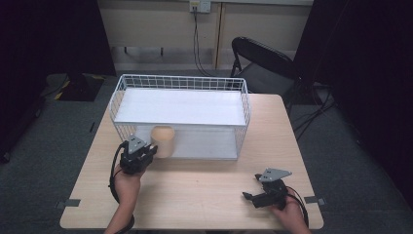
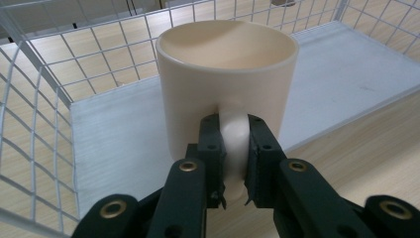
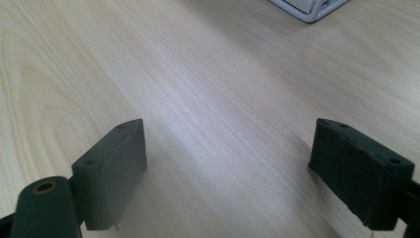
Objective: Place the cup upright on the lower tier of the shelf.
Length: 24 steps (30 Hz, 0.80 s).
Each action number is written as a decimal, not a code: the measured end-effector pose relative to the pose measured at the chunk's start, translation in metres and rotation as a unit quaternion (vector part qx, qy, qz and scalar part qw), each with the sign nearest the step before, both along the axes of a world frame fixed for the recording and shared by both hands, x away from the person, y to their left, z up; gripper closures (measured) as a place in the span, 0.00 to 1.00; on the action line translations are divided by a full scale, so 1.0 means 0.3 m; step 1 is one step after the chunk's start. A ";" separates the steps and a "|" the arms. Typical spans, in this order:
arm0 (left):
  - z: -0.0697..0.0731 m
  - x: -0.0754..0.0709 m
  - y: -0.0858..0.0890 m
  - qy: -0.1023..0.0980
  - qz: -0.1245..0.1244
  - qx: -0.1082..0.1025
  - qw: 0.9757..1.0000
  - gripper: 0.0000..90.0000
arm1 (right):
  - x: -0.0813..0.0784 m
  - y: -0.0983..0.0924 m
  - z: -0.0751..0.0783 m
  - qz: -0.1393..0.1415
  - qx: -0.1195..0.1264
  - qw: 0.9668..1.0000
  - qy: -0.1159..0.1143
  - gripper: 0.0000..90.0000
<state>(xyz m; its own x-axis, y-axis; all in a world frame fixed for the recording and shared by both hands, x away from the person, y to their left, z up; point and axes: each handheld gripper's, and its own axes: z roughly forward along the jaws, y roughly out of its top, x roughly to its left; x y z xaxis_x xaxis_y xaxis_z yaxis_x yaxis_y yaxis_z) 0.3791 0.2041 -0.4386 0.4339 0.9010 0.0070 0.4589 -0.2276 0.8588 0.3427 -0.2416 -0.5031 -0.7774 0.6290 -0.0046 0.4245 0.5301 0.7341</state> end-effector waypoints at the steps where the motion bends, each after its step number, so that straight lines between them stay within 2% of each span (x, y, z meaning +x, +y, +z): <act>1: -0.001 0.001 0.000 0.004 -0.001 0.005 1.000 0.89 | 0.000 0.000 0.000 0.000 0.000 1.000 0.000 0.15; 12: -0.019 0.016 -0.004 0.023 0.018 0.001 1.000 0.88 | 0.000 0.000 0.000 0.000 0.000 1.000 0.000 0.15; 24: -0.030 0.027 -0.012 0.035 0.015 -0.002 0.999 0.88 | 0.000 0.000 0.000 0.000 0.000 1.000 0.000 0.15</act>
<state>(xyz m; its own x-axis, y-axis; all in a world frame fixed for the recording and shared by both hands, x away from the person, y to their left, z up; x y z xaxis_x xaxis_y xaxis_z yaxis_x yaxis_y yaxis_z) 0.3871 0.2005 -0.4476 0.4060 0.9135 -0.0267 0.5250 -0.2092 0.8250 0.3426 -0.2416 -0.5030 -0.7772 0.6292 -0.0048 0.4247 0.5302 0.7338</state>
